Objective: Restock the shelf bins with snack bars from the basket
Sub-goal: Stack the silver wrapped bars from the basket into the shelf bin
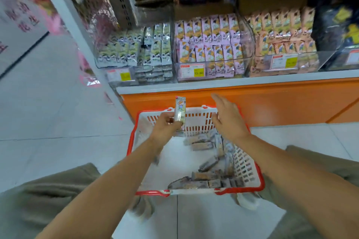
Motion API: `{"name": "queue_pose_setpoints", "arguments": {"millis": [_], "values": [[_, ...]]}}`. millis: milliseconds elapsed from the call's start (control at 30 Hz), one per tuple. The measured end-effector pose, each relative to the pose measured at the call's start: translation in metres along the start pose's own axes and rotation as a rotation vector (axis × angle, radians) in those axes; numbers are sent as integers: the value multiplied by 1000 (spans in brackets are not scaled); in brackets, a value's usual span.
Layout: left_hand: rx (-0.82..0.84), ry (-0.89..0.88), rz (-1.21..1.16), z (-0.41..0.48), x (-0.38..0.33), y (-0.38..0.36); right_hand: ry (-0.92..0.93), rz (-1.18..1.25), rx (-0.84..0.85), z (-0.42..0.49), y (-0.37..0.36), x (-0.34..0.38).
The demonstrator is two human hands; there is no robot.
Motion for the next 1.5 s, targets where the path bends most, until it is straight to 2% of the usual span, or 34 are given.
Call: {"name": "queue_pose_setpoints", "arguments": {"millis": [67,167,333,433,733,967,1133,1233,1333,1500], "values": [[-80,-36,-31,1,-23,20,126,43,-80,10,19,38],[-174,-99,-74,5,-56,49,216,96,-138,27,41,81],[-344,-220,2,22,-110,90,244,42,-152,67,58,127],[-390,-243,109,43,-132,109,261,-26,-113,91,59,146],[-310,-241,502,111,-163,120,320,-300,-97,139,49,171],[-275,-360,799,132,-149,113,337,-350,-92,144,38,166],[-316,-392,1192,140,-138,112,330,-335,-90,145,36,167],[-278,-353,1219,140,-131,112,336,-333,-95,145,35,165],[-216,-382,1160,141,-124,110,340,-334,-104,145,34,165],[-229,-465,1156,137,-125,109,345,-313,-124,145,30,165]]}}
Point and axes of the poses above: each hand's wrist, its own z-axis towards the middle knuckle, its own y-axis out of the back of the hand, x = y × z, the point moved 3 cm from there along z, towards the middle knuckle, and after that the axes turned 15 degrees about -y, right-handed, at the moved point
